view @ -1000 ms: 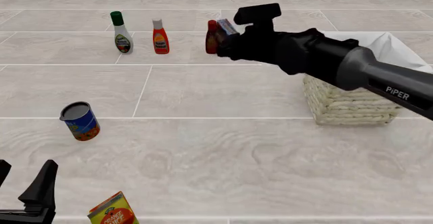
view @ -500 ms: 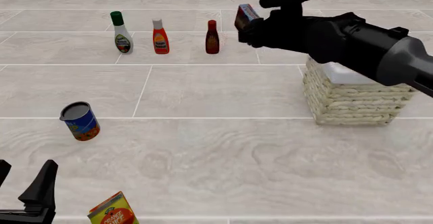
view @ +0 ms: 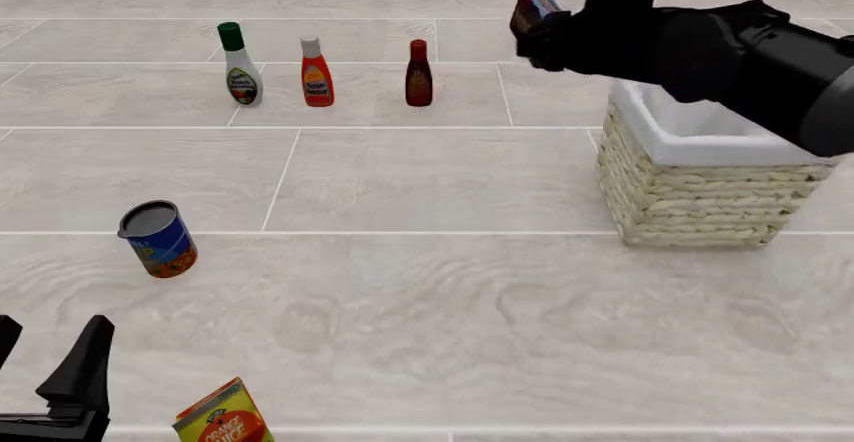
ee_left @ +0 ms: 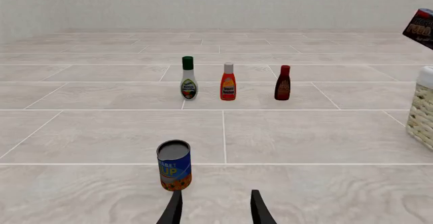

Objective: Pick the chocolate pudding and place it in the basket.

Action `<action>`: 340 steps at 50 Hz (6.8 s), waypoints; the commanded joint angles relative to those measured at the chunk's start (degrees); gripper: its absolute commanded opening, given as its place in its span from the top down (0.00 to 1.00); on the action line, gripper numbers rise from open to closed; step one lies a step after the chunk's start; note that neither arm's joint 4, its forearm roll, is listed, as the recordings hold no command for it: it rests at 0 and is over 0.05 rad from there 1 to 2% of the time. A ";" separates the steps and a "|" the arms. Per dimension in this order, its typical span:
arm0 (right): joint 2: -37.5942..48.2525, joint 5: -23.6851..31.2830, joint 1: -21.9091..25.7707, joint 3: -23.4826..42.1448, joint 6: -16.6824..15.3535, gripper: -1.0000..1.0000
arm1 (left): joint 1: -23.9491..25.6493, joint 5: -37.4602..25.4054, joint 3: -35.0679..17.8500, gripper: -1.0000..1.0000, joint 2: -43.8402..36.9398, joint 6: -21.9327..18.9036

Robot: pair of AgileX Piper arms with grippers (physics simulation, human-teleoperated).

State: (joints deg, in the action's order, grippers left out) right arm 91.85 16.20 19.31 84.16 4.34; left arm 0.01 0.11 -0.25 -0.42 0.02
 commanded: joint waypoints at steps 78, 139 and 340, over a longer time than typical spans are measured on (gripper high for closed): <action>8.66 11.92 -26.47 21.36 6.78 1.00 | 0.00 0.00 0.00 0.00 0.00 -0.01; 17.92 18.84 -31.78 27.94 18.78 1.00 | 0.00 0.00 0.00 0.00 -0.01 -0.01; 24.10 14.90 -32.26 20.10 25.22 0.00 | -0.01 0.00 0.00 0.00 0.00 0.02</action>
